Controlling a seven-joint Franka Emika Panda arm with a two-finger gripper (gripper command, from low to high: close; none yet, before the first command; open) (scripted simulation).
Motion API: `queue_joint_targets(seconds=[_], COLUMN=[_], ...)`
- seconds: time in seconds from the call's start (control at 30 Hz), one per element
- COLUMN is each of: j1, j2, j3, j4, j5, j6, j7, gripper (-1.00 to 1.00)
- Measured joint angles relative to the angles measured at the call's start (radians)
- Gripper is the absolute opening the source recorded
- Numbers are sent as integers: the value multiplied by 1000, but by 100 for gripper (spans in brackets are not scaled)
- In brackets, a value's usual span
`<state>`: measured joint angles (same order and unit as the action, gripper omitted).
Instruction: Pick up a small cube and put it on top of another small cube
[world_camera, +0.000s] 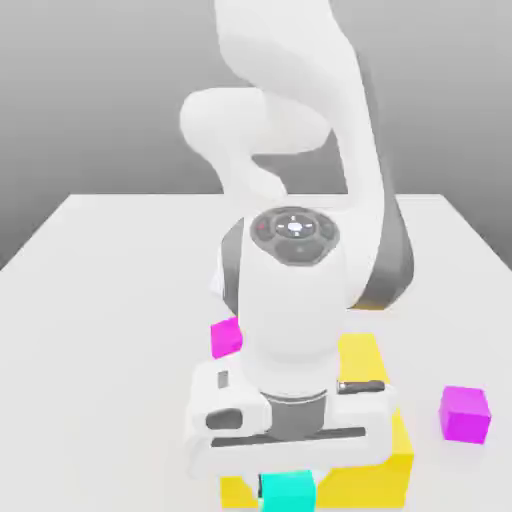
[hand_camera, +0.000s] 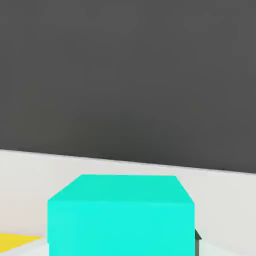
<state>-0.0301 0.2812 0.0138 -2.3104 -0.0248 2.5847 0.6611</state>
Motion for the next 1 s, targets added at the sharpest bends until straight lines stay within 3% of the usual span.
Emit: queue_joint_targets(seconds=[0.2, 0.73, 0.93, 0.97, 1.0], j1=[-93, -96, -94, -95, -95], j2=[-209, -788, -684, -661, -661], j3=[-38, 21, 47, 49, 49], j4=[-72, -508, -596, -605, -605], j5=[43, 68, 70, 70, 70], j6=[-128, -282, -82, -49, -49], j7=[-227, -107, -77, -77, -77], gripper=[-100, -100, -100, 100, 100])
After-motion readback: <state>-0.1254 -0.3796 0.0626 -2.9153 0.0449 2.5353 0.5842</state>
